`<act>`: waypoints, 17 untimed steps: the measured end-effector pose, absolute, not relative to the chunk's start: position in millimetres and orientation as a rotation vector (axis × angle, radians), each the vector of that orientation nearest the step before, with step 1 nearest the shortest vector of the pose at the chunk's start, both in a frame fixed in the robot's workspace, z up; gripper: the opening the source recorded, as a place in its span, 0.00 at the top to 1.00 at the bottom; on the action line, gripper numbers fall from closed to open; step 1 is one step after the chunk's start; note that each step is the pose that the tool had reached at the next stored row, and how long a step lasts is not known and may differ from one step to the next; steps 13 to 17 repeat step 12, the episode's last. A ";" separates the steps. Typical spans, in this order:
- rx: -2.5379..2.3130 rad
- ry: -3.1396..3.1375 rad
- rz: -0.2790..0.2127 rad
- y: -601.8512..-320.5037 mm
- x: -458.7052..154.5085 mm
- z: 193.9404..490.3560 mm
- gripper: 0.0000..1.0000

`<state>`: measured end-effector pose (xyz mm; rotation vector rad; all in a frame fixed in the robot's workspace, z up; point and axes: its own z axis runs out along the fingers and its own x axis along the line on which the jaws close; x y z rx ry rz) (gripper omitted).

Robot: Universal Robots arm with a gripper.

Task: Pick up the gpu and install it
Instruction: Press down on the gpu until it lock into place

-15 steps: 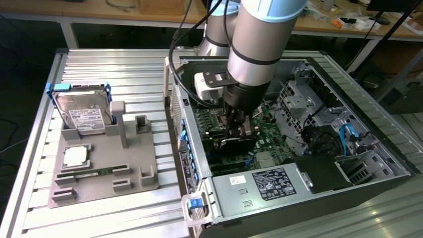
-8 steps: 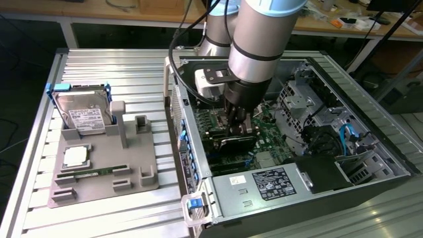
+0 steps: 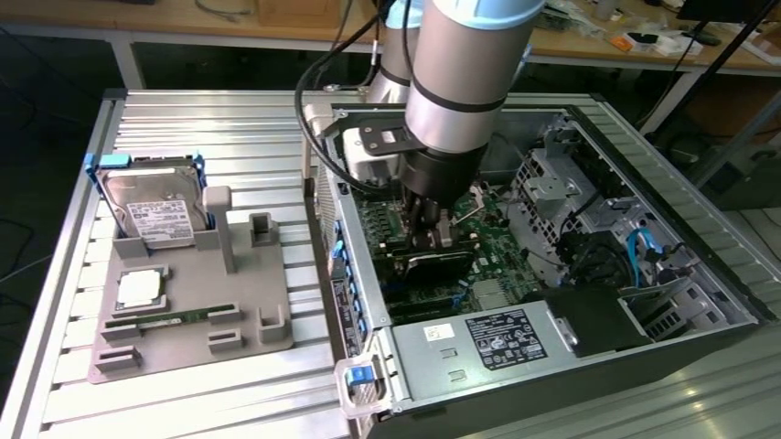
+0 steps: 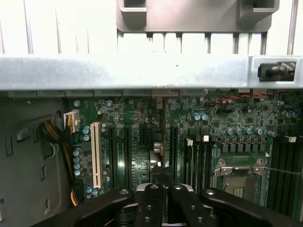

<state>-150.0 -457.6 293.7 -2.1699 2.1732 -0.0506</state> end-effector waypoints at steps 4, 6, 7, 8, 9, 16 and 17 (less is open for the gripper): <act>-2.170 2.173 -0.051 -457.6 -158.0 293.6 0.89; -2.170 2.173 -0.051 -457.5 -161.8 293.5 0.89; -2.170 2.173 -0.051 -457.5 -161.8 293.5 0.89; -2.170 2.173 -0.051 -457.5 -161.8 293.5 0.89; -2.170 2.173 -0.051 -457.5 -161.9 293.5 0.89; -2.170 2.173 -0.051 -457.5 -161.9 293.5 0.89; -2.170 2.173 -0.051 -457.5 -161.9 293.5 0.89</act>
